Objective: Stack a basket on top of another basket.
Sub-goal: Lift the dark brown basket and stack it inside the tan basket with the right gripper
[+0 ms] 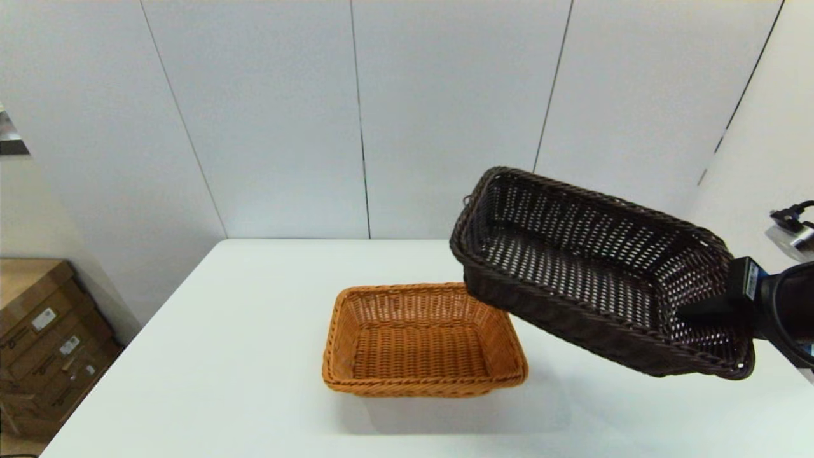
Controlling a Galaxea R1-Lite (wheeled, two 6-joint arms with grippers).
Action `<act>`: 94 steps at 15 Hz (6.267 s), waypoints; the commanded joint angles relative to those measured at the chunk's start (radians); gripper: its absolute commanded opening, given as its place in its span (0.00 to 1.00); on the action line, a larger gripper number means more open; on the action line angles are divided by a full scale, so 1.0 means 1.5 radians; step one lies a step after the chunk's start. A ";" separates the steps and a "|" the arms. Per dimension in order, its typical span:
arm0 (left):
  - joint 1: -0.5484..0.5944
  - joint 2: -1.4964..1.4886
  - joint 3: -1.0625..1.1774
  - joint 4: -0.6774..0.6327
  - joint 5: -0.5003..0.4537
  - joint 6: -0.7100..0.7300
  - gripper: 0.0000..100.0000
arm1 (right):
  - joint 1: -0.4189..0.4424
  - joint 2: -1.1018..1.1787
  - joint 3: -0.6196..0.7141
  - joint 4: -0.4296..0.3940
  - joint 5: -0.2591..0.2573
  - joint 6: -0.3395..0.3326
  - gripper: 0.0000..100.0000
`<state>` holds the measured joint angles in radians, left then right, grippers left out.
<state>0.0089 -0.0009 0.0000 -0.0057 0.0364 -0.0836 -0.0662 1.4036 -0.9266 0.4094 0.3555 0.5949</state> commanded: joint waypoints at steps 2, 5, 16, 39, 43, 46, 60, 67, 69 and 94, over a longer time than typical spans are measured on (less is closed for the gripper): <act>0.000 0.000 0.001 0.000 0.000 -0.001 1.00 | 0.086 0.020 -0.038 0.024 0.000 -0.026 0.00; 0.000 0.000 0.001 0.000 0.000 -0.001 1.00 | 0.137 0.076 -0.071 0.039 -0.002 -0.038 0.00; 0.000 0.000 0.001 0.000 0.000 -0.001 1.00 | 0.208 0.235 -0.202 0.050 -0.024 -0.043 0.00; 0.000 0.000 0.001 0.000 0.000 -0.002 1.00 | 0.318 0.463 -0.414 0.091 -0.027 -0.049 0.00; 0.000 0.000 0.001 0.001 0.000 -0.001 1.00 | 0.313 0.458 -0.415 0.092 -0.028 -0.049 0.00; 0.000 0.000 0.001 0.001 0.000 -0.001 1.00 | 0.301 0.459 -0.425 0.092 -0.028 -0.050 0.00; 0.000 0.000 0.001 0.001 0.000 -0.001 1.00 | 0.285 0.474 -0.430 0.100 -0.029 -0.069 0.00; 0.000 0.000 0.001 0.001 0.000 -0.001 1.00 | 0.283 0.466 -0.416 0.104 -0.029 -0.072 0.00; 0.000 0.000 0.001 0.001 0.000 -0.001 1.00 | 0.285 0.468 -0.413 0.103 -0.029 -0.073 0.00; 0.000 0.000 0.001 0.001 0.000 -0.001 1.00 | 0.290 0.472 -0.417 0.101 -0.038 -0.072 1.00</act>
<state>0.0089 -0.0009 0.0000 -0.0043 0.0360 -0.0836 0.3645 2.1279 -1.5530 0.5585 0.2943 0.4834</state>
